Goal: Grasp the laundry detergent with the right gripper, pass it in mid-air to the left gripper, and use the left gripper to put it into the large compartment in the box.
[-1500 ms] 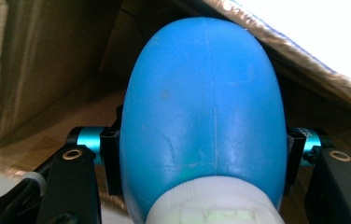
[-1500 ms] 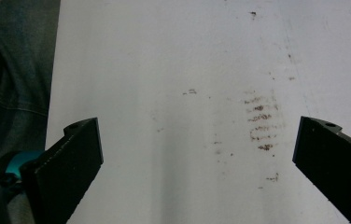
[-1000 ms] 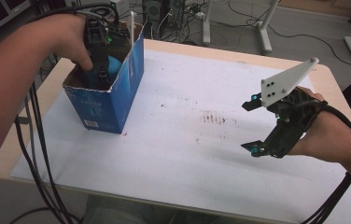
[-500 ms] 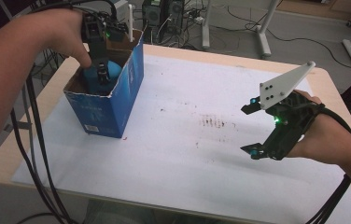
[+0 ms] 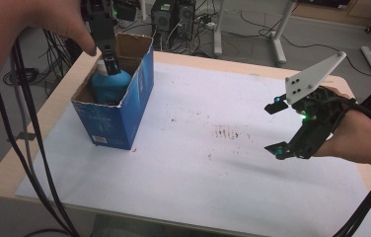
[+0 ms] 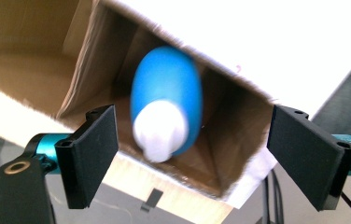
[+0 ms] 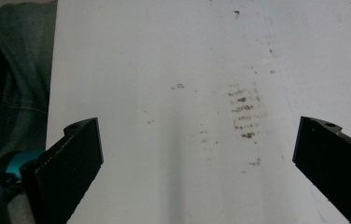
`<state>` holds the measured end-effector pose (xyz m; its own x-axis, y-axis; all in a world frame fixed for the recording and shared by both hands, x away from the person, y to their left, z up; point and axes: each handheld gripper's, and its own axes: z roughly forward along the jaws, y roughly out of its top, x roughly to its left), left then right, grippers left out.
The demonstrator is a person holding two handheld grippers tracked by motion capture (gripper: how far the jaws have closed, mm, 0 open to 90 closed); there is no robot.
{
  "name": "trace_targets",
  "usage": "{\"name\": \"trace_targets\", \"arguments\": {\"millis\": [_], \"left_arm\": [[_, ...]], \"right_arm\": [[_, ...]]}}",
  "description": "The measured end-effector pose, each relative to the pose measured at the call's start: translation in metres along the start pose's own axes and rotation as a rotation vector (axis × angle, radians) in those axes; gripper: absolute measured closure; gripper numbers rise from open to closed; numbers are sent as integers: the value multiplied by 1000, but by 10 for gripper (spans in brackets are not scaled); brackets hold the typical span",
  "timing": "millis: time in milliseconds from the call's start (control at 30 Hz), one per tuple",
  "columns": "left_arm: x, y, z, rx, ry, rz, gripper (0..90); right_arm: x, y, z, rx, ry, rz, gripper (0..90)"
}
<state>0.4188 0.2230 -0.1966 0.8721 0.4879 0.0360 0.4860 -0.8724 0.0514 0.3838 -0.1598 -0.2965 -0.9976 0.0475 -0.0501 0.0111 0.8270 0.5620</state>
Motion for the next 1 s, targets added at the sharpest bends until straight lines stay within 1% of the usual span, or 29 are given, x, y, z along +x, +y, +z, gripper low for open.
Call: {"name": "trace_targets", "arguments": {"millis": [33, 67, 133, 167, 200, 267, 333, 433, 500, 600, 667, 700, 767, 833, 933, 967, 1000], "left_arm": [[0, 0, 0, 0, 0, 0, 165], [-5, 4, -2, -1, -7, 30, 165], [-13, 9, -4, -2, -22, 65, 165], [-17, 13, -5, -1, -28, 92, 164], [-22, 16, -5, -1, -36, 109, 143], [-29, 22, -5, -6, -46, 150, 133], [-35, 28, -4, -7, -50, 183, 133], [-42, 37, -1, 0, -53, 218, 109], [-46, 42, 1, 4, -52, 243, 109], [-52, 49, 6, 11, -56, 268, 84], [-54, 54, 9, 12, -59, 286, 83], [-56, 56, 10, 12, -63, 287, 83], [-59, 60, 14, 12, -68, 305, 83], [-60, 63, 18, 10, -73, 317, 61], [-60, 67, 24, 7, -84, 330, 59], [-61, 68, 27, 13, -87, 337, 59], [-61, 70, 29, 14, -88, 343, 59]], "right_arm": [[0, 0, 0, 0, 0, 0, 6], [-2, 1, -2, 6, -3, 4, 6], [-5, 2, -8, 17, -1, 4, 7], [-7, 3, -10, 18, 1, 2, 7], [-8, 3, -13, 22, 0, 0, 7], [-11, 4, -18, 34, 2, -5, 6], [-13, 5, -22, 59, -1, -4, 6], [-17, 4, -26, 103, -5, 5, 6], [-19, 4, -28, 128, -8, 4, 7], [-22, 3, -31, 181, -7, 1, 6], [-24, 3, -32, 214, -6, -4, 7], [-24, 3, -32, 232, -7, -3, 7], [-25, 3, -33, 253, -10, -5, 6], [-26, 3, -33, 279, -8, -4, 6], [-26, 2, -31, 325, -5, -9, 7], [-26, 1, -30, 338, -1, -5, 7], [-27, 1, -30, 347, 1, -10, 7]]}}
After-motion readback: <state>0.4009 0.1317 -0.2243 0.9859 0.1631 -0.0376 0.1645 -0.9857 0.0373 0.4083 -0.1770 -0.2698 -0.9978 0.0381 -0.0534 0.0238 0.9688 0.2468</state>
